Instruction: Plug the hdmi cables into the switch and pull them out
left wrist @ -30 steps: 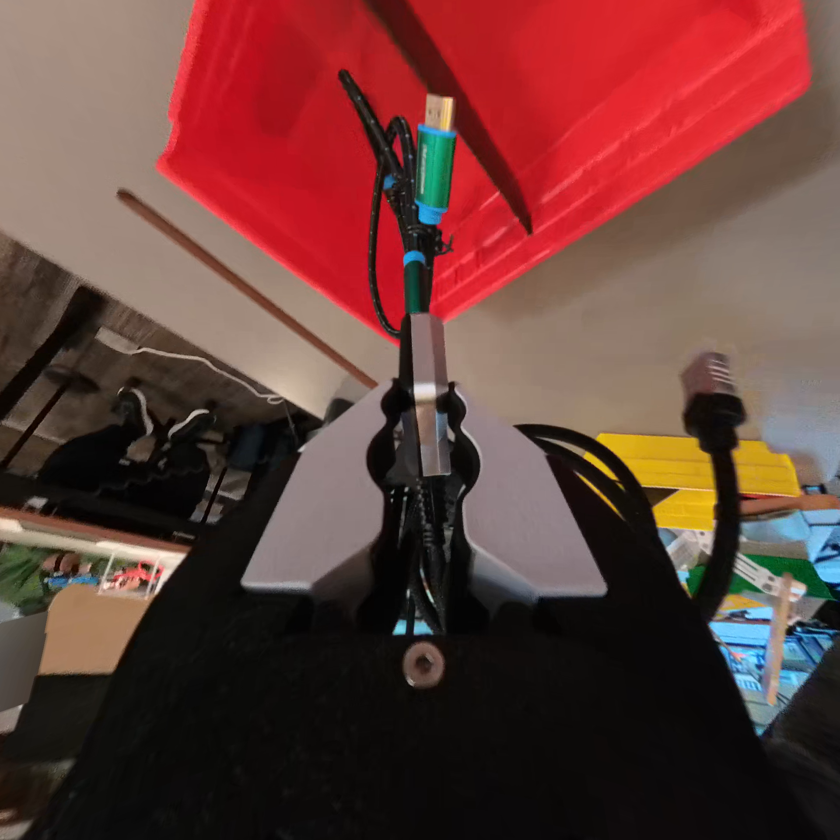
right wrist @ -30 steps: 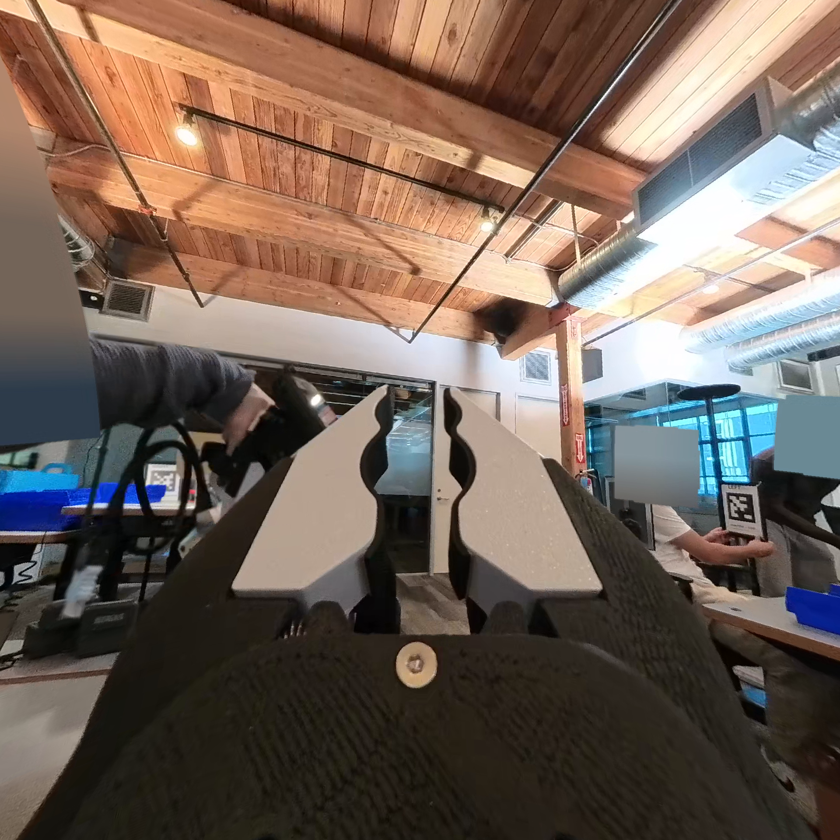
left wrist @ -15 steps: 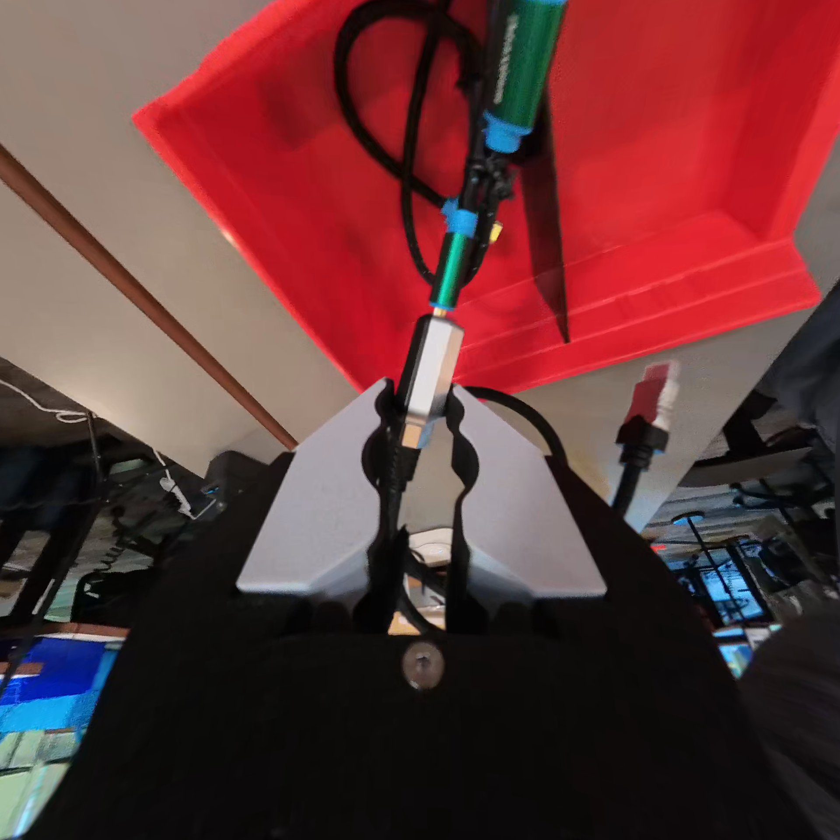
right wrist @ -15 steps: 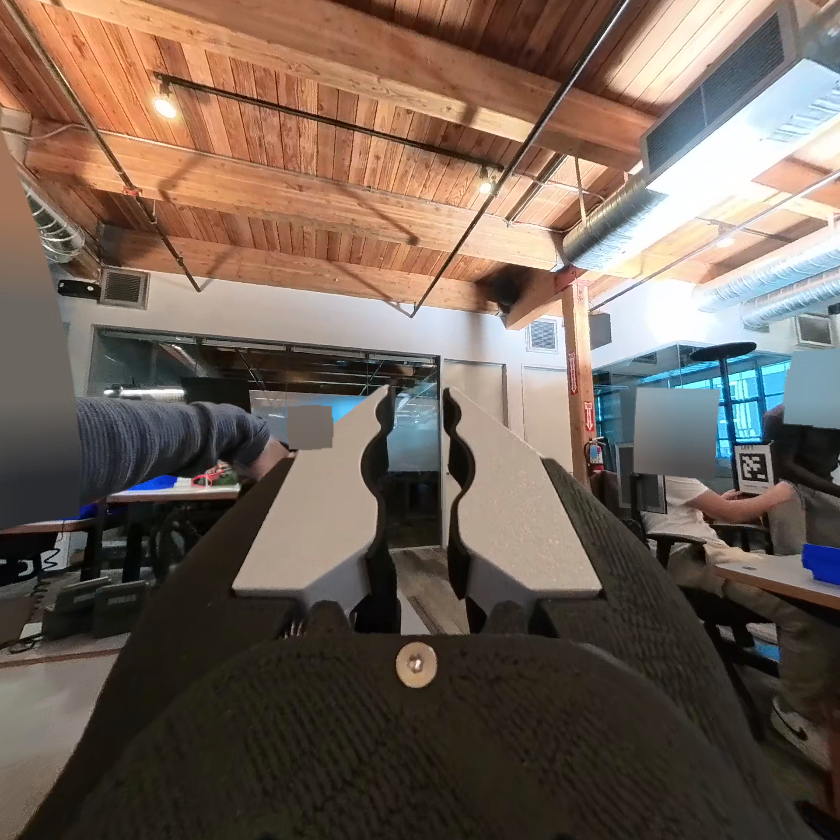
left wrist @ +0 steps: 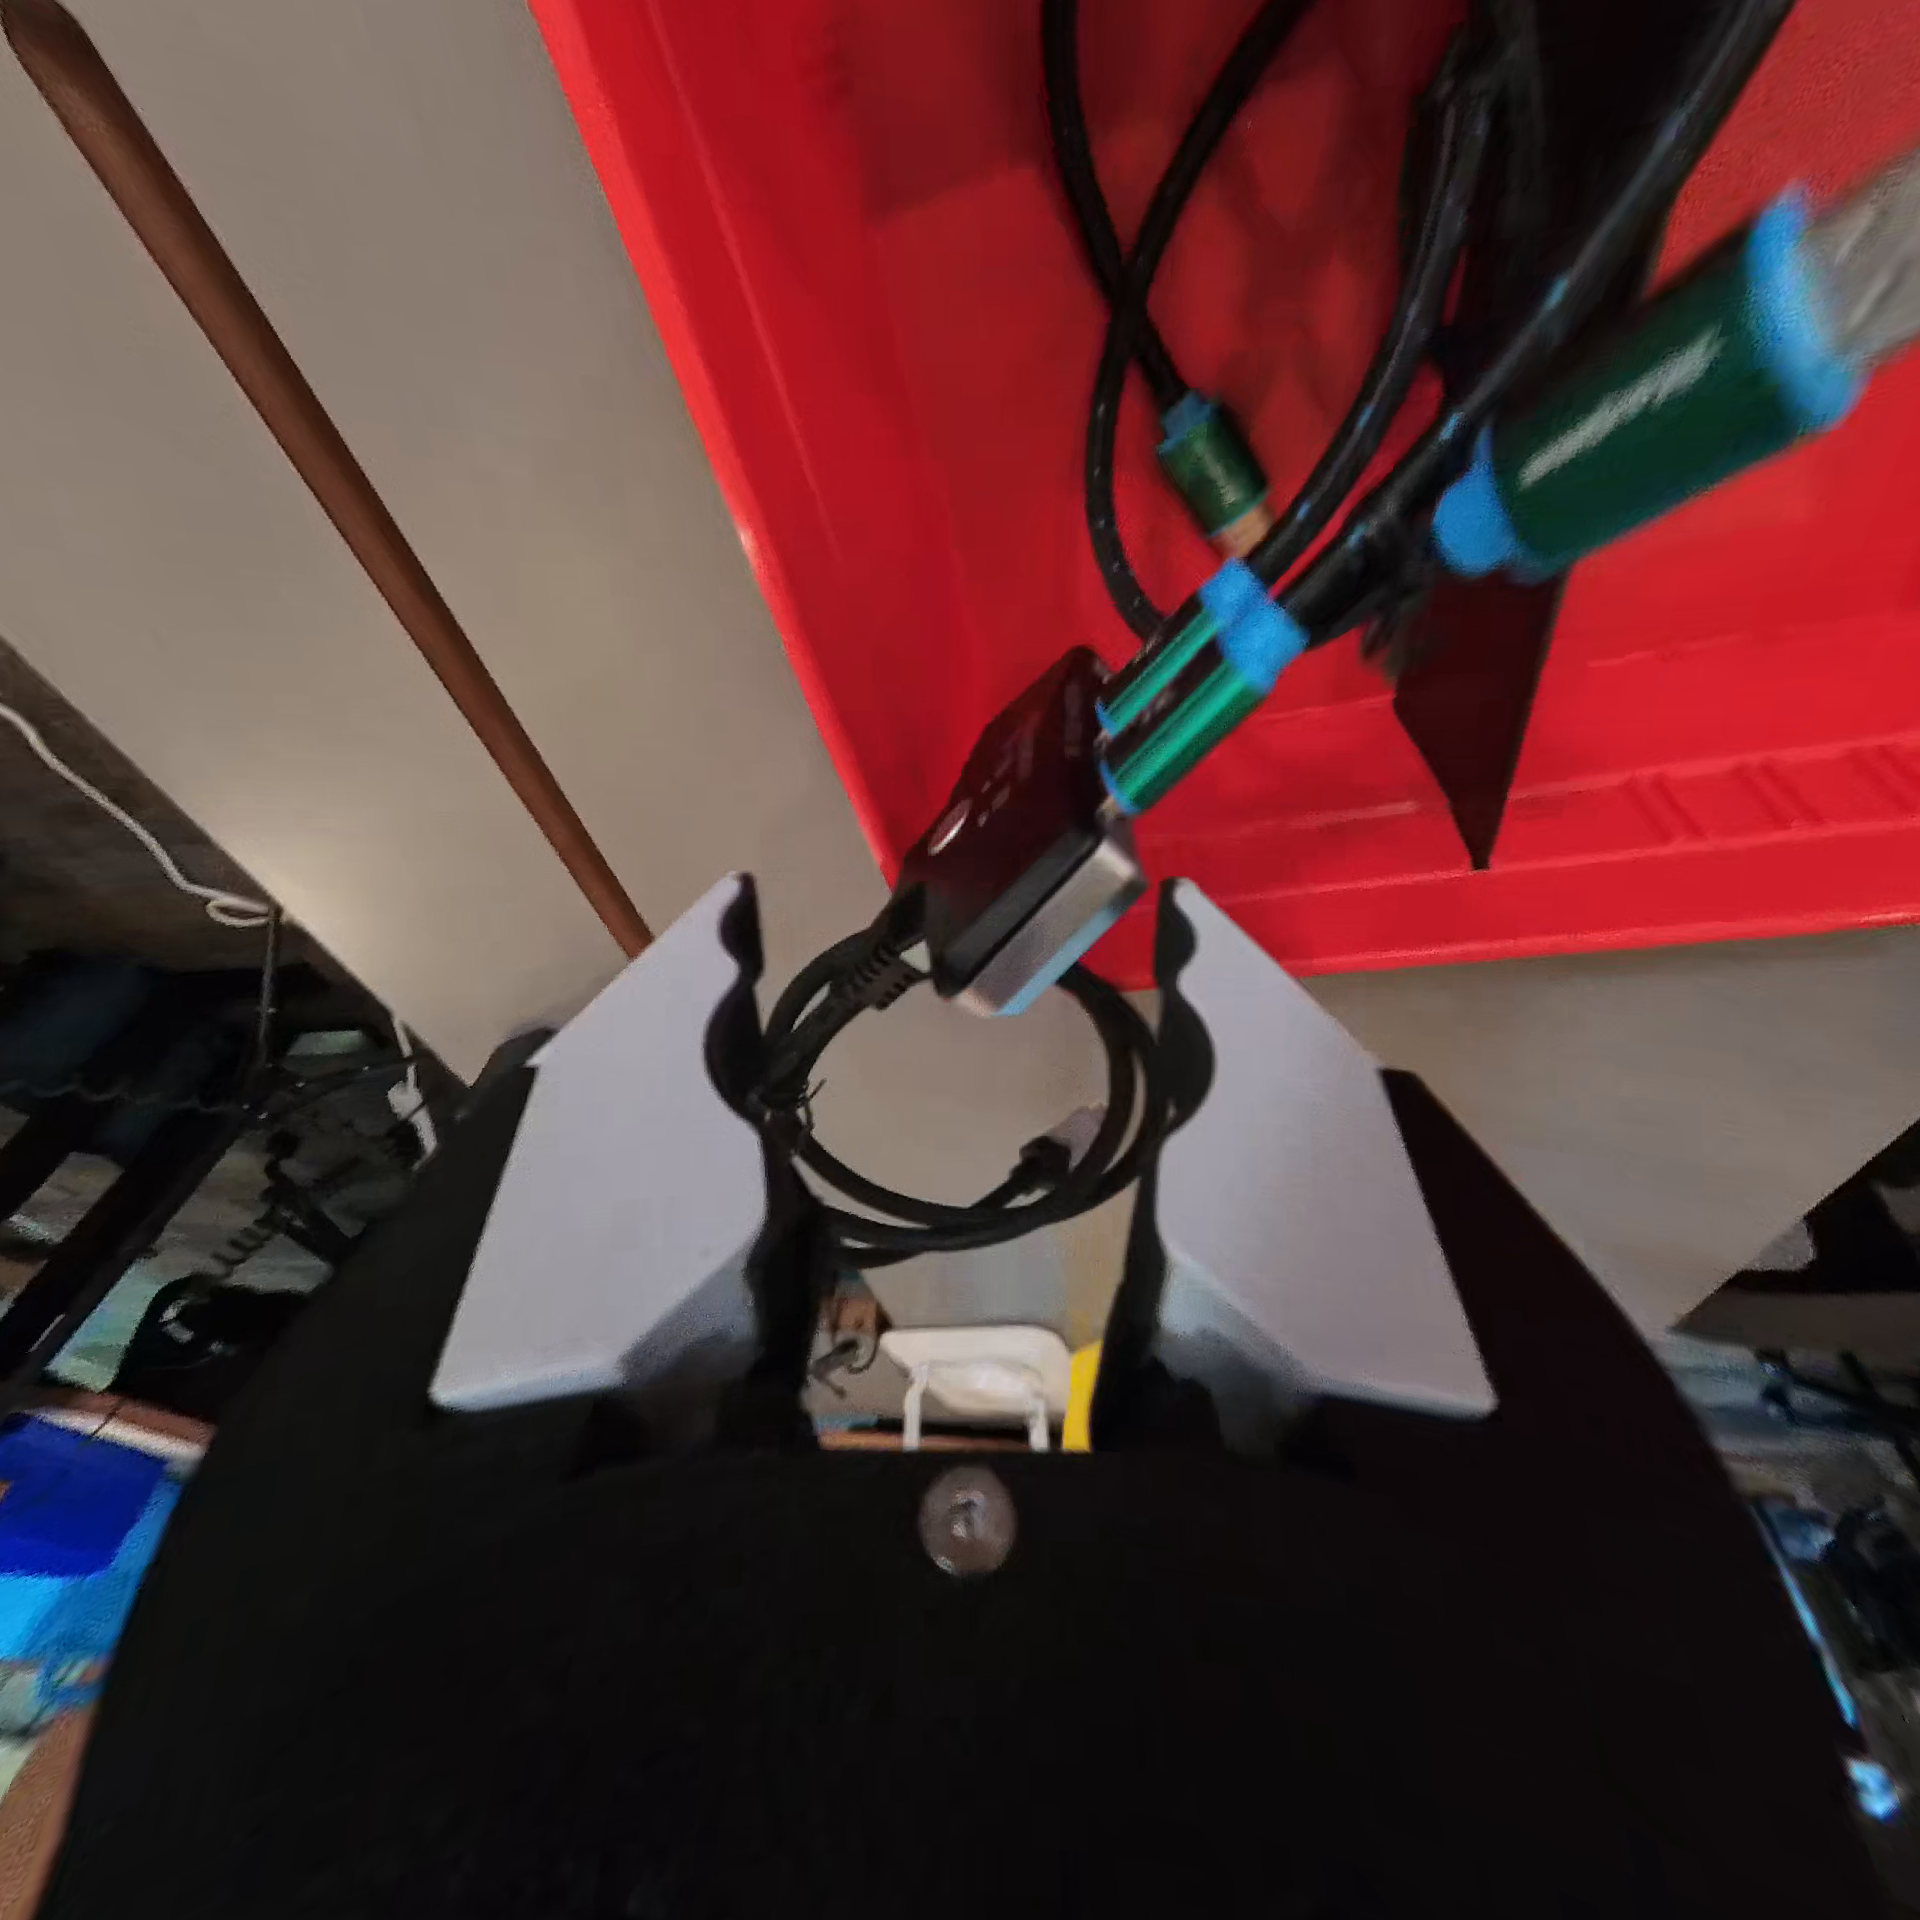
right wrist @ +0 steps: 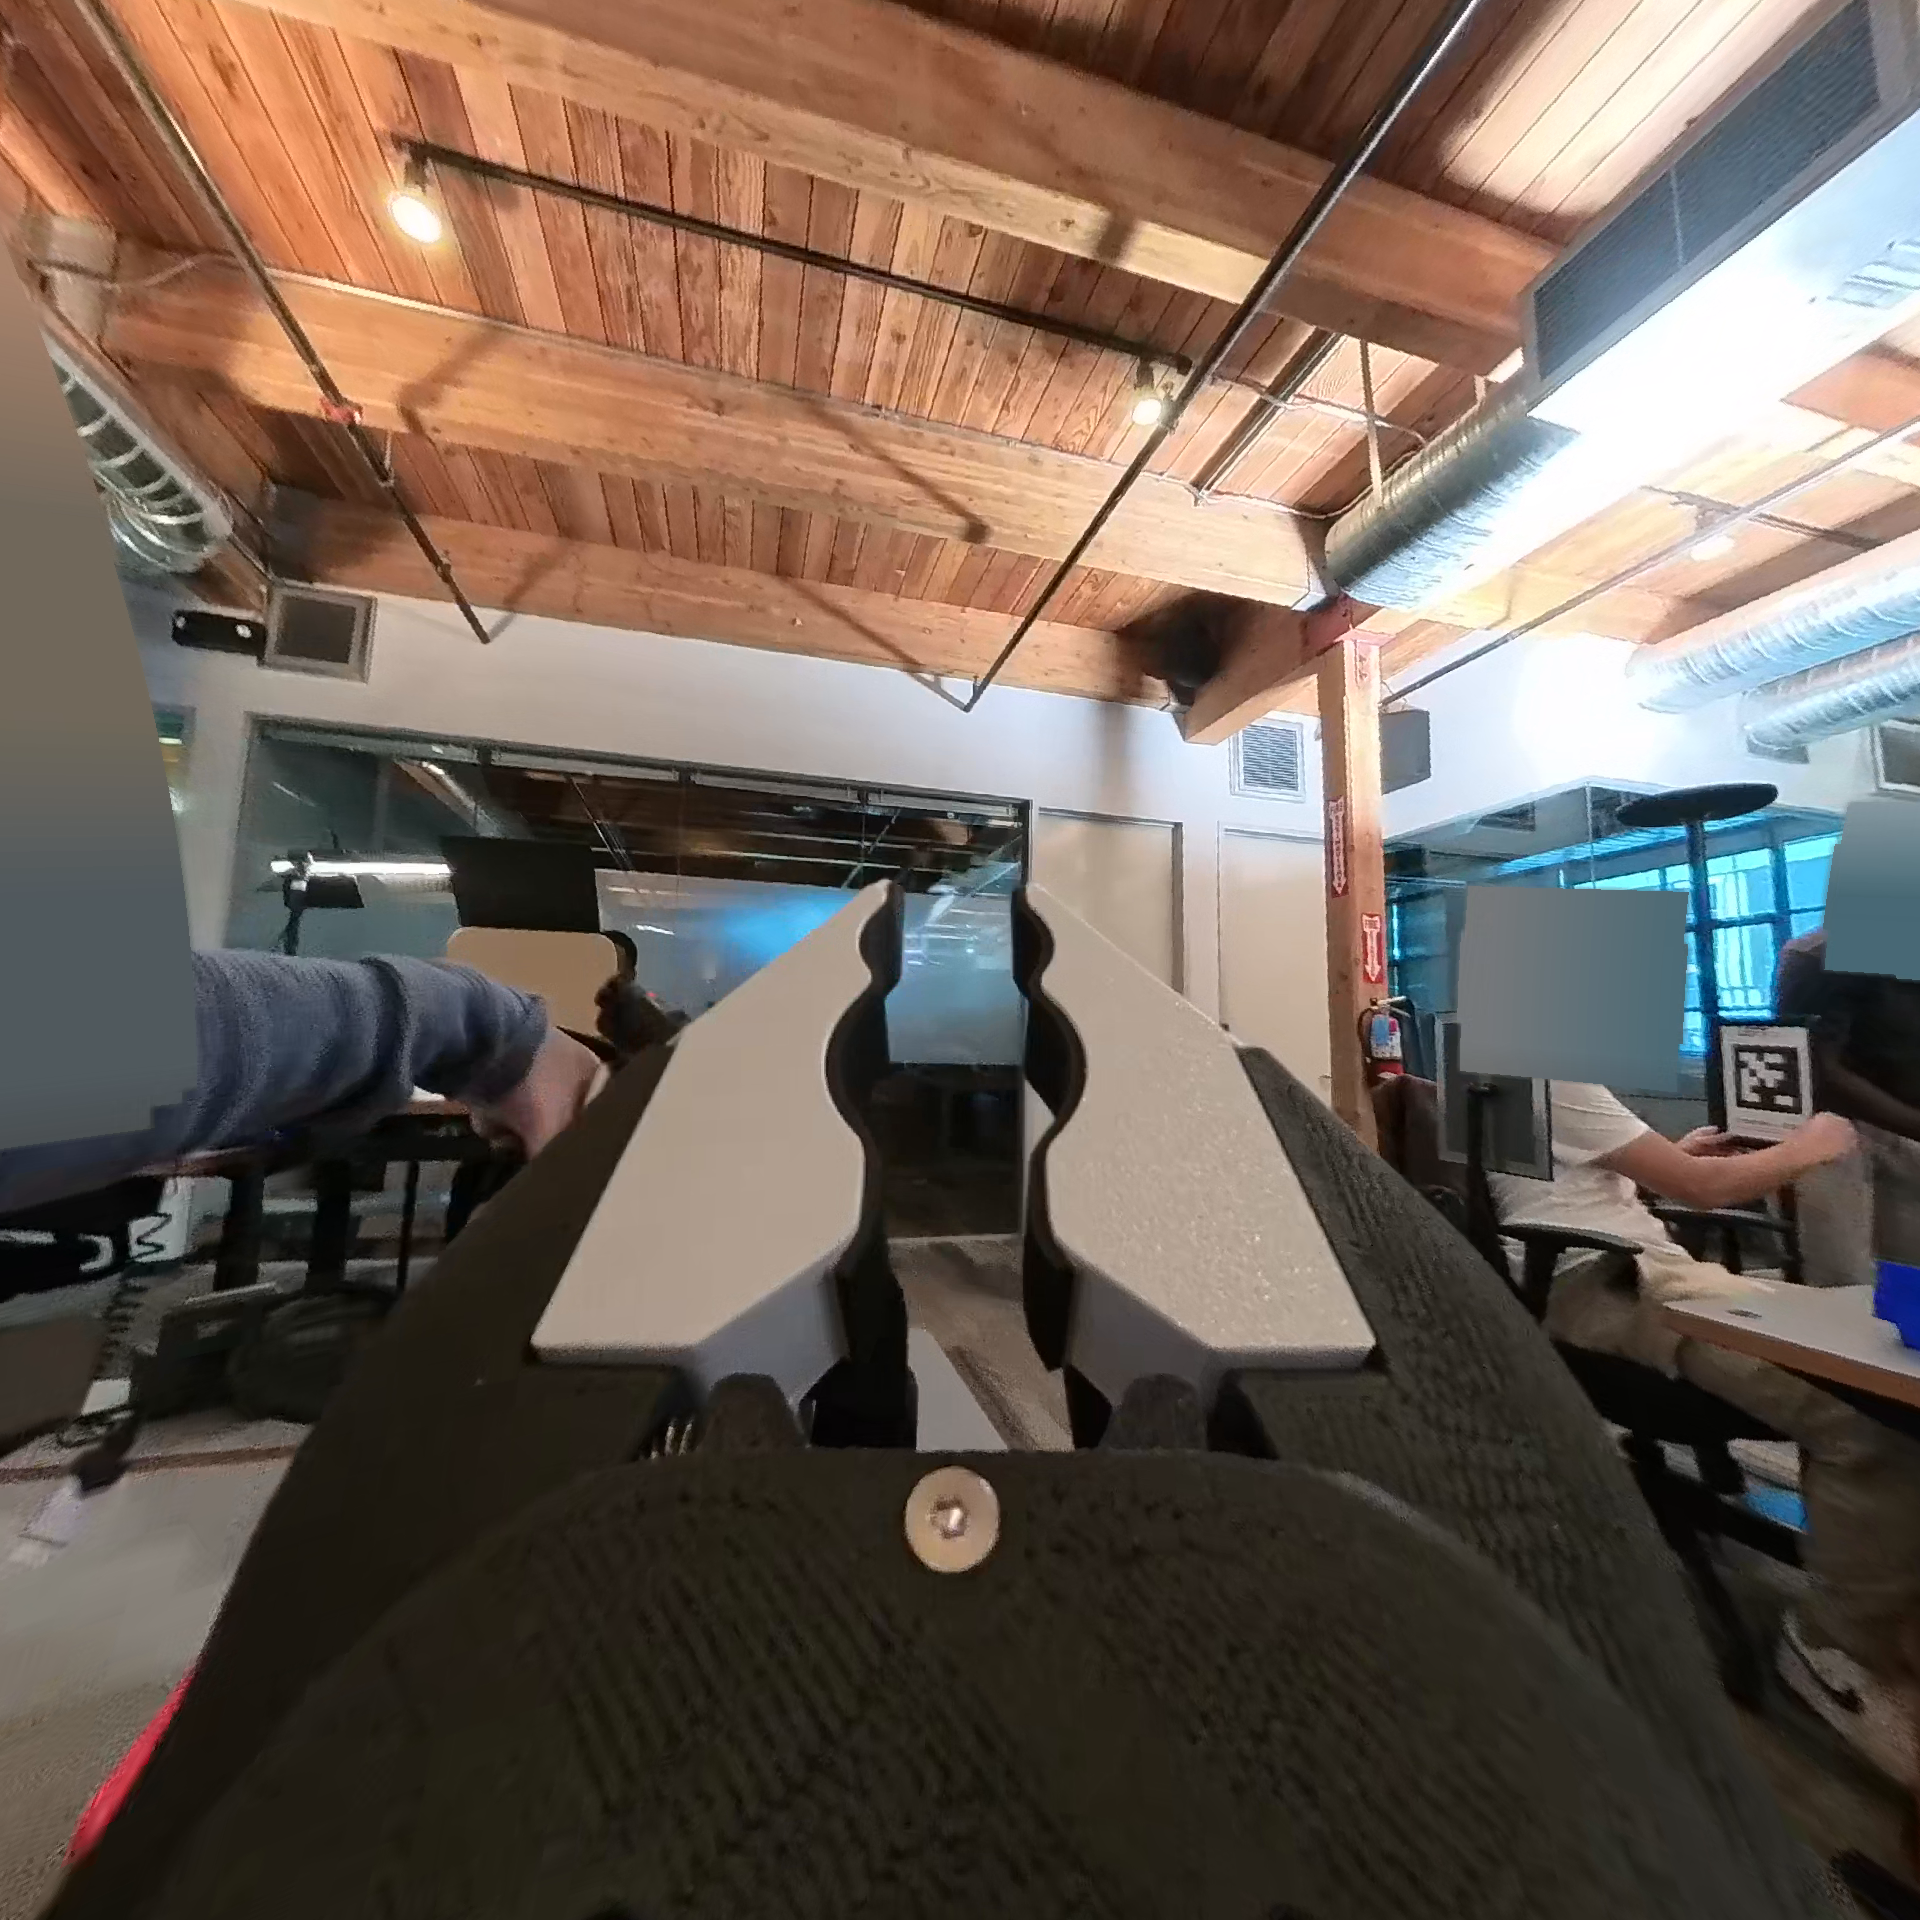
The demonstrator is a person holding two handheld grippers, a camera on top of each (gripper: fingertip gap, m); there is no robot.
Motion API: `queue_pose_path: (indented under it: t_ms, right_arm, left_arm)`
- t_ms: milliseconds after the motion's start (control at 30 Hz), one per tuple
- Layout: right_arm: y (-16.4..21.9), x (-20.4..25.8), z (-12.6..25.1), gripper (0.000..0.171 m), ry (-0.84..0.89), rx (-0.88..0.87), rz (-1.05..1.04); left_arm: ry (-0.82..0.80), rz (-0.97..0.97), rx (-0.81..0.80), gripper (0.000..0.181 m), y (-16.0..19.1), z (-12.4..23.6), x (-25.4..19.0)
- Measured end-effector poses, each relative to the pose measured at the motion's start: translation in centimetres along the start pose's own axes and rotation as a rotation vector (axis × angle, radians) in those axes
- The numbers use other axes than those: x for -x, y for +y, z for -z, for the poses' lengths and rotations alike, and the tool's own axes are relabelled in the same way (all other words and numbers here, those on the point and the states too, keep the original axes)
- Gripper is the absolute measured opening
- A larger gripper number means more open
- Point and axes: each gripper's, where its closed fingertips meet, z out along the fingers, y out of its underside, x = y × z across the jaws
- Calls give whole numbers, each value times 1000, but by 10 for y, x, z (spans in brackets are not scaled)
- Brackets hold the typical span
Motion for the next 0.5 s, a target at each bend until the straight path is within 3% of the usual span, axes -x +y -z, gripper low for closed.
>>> queue_pose_path:
  t_ms: [100,267,400,500]
  right_arm:
    - [4,4,-3,19,-8,13,8]
    - [4,14,-6,19,-34,13,5]
    - [2,24,-8,19,-59,7,2]
    - [0,33,-10,19,-79,5,5]
  left_arm:
    - [-17,12,-134,88,0,15,-2]
    - [-129,-18,-371,89,22,47,-9]
    - [-368,33,-556,80,67,74,-12]
    - [-619,140,-655,69,124,93,-23]
